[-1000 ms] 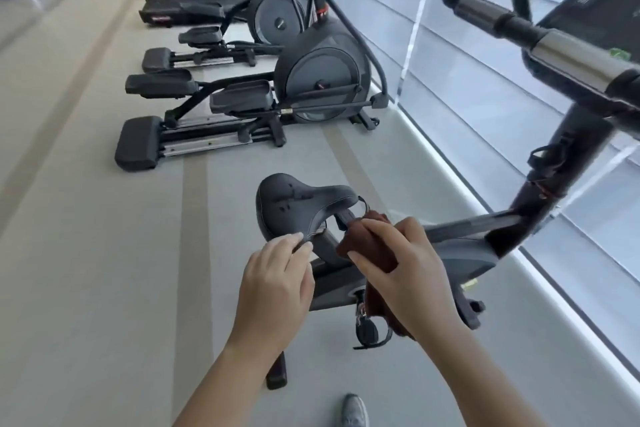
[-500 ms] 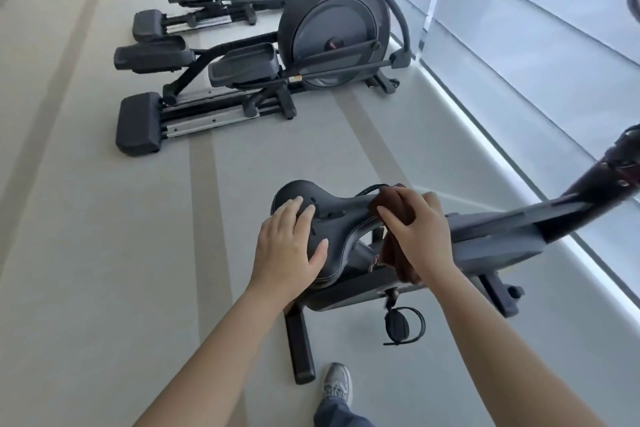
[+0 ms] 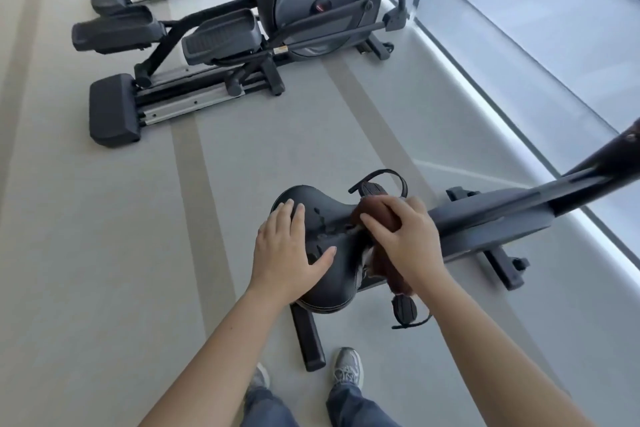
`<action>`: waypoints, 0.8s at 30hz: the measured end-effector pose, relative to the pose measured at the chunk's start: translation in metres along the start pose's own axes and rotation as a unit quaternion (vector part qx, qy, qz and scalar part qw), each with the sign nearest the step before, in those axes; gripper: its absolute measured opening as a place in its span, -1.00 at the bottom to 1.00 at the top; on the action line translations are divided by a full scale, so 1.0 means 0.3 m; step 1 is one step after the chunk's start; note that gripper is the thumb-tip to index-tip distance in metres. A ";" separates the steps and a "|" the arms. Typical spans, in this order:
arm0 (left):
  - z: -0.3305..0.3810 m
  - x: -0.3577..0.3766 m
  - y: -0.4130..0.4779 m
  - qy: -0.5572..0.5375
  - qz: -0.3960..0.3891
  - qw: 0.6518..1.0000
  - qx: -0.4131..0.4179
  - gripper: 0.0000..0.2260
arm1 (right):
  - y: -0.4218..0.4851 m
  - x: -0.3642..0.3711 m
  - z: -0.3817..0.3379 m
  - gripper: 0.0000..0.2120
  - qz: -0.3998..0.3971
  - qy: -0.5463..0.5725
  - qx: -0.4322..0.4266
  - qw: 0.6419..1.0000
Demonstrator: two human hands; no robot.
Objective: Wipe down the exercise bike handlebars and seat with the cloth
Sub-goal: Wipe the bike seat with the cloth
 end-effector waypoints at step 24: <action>-0.092 0.003 0.026 -0.054 -0.014 0.962 0.268 -0.35 | -0.101 0.145 -0.071 -0.71 0.106 -0.138 0.101 0.980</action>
Point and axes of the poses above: each hand's wrist, its own y-axis towards the middle knuckle, its own x-axis out of the palm, z = x × y, the point moved 9 cm from there along y, towards the middle knuckle, and after that the axes turned 12 degrees about y, right-handed, at the moved point
